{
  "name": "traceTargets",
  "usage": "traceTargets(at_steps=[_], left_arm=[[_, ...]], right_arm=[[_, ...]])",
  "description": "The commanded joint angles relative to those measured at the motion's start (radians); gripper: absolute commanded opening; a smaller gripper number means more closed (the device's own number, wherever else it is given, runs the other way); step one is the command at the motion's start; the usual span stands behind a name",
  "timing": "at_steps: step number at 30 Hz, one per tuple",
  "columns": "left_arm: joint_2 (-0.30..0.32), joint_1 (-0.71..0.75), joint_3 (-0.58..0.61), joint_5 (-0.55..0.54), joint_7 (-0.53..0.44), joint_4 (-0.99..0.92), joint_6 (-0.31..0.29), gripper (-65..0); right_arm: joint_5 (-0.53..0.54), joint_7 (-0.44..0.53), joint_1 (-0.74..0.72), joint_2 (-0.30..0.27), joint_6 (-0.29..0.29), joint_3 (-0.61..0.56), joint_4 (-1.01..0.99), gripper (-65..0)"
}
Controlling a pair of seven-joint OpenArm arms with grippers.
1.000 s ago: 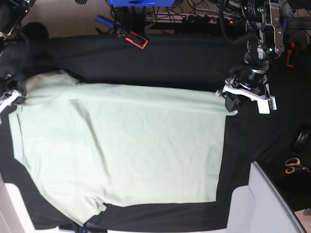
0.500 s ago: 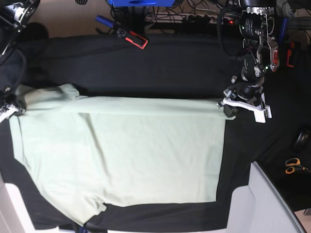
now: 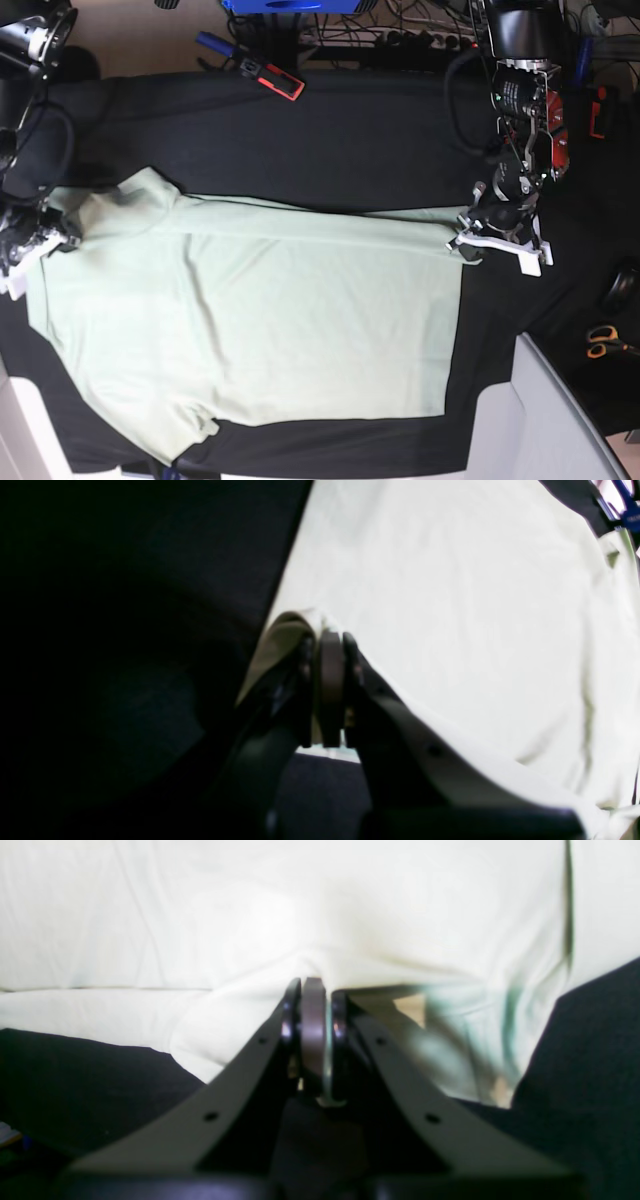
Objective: Fold the T-shirt properly
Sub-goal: 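Lay the held edge down across the shirt body with both grippers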
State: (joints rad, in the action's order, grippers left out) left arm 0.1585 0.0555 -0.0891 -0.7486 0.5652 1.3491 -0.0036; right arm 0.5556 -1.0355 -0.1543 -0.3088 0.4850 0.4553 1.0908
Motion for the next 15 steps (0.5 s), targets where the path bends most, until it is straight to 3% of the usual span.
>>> traceTargets(at_steps=[1,15], left_arm=[[0.01,-0.021,-0.002,-0.007,-0.018,0.0,-0.006,-65.0],[0.01,-0.108,0.001,-0.005,-0.018,-0.104,-0.008,-65.0]], right_arm=[[0.016,0.017,-0.029,-0.025,0.002,-0.005,0.004,-65.0],[0.016,0.08,-0.103,-0.048,0.002,-0.063,-0.102,-65.0]])
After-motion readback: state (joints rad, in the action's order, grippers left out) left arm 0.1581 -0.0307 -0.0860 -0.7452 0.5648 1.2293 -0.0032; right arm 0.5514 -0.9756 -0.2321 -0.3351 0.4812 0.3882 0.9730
